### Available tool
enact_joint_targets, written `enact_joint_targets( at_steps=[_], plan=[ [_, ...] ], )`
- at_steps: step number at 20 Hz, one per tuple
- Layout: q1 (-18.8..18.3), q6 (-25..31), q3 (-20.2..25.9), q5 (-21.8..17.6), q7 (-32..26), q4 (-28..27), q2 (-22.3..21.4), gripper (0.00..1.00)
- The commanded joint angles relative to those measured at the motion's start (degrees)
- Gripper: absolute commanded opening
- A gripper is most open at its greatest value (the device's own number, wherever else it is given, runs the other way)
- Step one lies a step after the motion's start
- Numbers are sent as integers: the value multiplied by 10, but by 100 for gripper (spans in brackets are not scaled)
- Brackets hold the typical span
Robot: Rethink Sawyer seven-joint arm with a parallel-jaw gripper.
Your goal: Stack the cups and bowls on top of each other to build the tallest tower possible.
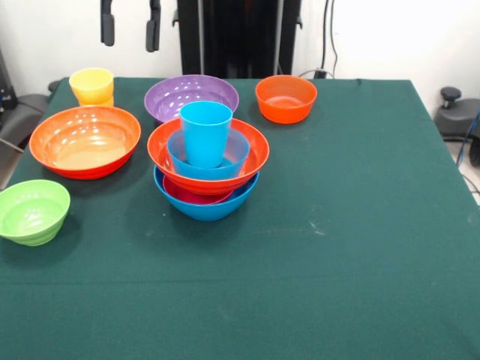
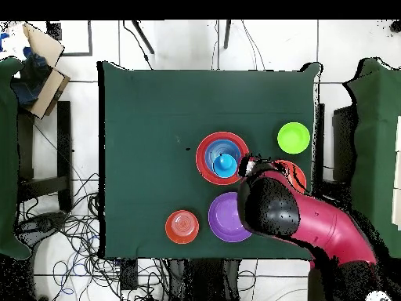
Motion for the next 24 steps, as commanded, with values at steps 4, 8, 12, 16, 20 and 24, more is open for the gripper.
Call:
enact_joint_targets(
  at_steps=[4, 8, 12, 16, 20, 24],
  plan=[
    [-9, 26, 65, -53, -30, -33, 75, 100],
    [-19, 16, 70, -59, -31, -38, 87, 100],
    [-15, 10, 62, -74, -27, -57, 108, 100],
    [-19, -5, 67, -83, -23, -72, 137, 100],
    [-84, -3, 145, -65, -38, -32, 121, 100],
    [-113, 34, 174, -68, -58, -16, 101, 100]
  ],
)
